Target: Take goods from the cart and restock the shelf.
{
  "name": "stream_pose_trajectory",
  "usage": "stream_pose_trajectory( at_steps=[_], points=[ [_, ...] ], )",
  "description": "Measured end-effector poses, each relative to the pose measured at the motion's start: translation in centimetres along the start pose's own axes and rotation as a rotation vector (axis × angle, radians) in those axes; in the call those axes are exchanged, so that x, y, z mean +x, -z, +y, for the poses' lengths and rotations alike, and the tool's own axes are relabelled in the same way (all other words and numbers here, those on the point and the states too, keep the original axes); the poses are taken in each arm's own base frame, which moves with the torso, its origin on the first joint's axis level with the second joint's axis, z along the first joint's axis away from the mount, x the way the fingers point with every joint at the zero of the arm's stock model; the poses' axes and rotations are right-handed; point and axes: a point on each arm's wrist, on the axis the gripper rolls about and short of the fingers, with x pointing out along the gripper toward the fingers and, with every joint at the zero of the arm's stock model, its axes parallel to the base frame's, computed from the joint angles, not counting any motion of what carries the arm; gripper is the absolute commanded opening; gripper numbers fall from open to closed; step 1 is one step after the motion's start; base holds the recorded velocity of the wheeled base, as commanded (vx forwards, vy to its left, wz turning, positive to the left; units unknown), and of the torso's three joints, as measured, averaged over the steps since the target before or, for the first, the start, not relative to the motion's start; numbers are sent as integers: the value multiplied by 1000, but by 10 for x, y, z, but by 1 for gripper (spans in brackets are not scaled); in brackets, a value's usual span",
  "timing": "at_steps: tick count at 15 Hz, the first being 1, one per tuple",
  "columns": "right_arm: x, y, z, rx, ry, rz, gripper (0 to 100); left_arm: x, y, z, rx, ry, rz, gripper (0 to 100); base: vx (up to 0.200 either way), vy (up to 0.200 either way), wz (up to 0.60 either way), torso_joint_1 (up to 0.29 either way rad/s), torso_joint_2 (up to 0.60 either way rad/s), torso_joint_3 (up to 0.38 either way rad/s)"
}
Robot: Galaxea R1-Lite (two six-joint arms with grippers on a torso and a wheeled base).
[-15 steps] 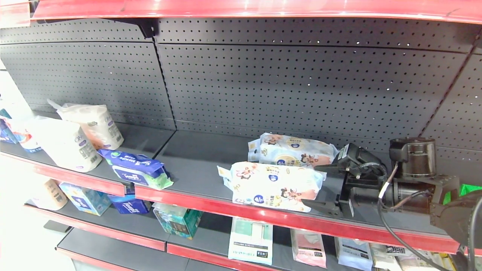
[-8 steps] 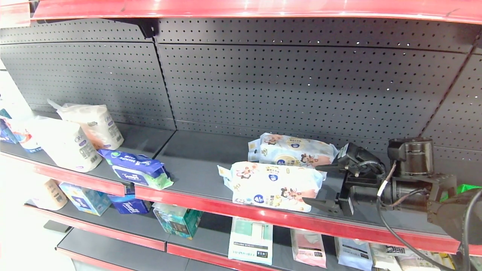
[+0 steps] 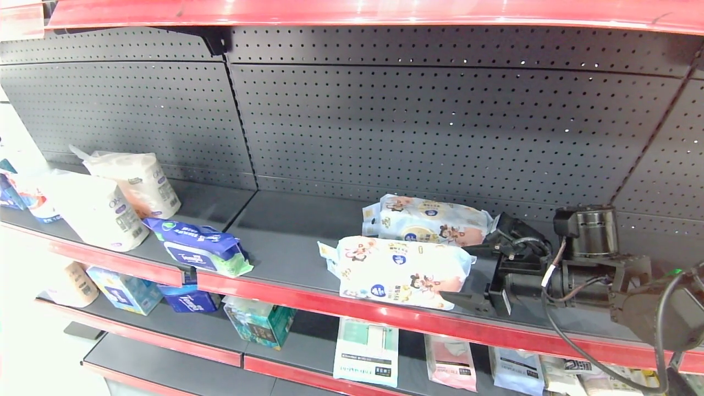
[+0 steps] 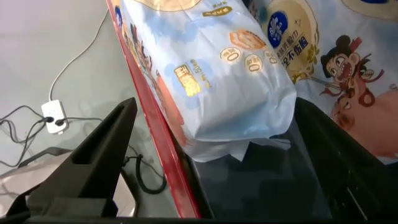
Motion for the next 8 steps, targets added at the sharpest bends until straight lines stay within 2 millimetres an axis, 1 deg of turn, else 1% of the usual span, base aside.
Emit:
stream_pose_trajectory(
  at_steps=[4,5,8],
  points=[
    [7,-6,-4,-14,5,-9,100,0,0,0,0,0,0,100,0,0,0,0,0,0],
    [8,-6,-4,-15,6,-9,0,0,0,0,0,0,0,100,0,0,0,0,0,0],
    [10,-6,-4,-16,2,-8,0,0,0,0,0,0,0,100,0,0,0,0,0,0]
  ],
)
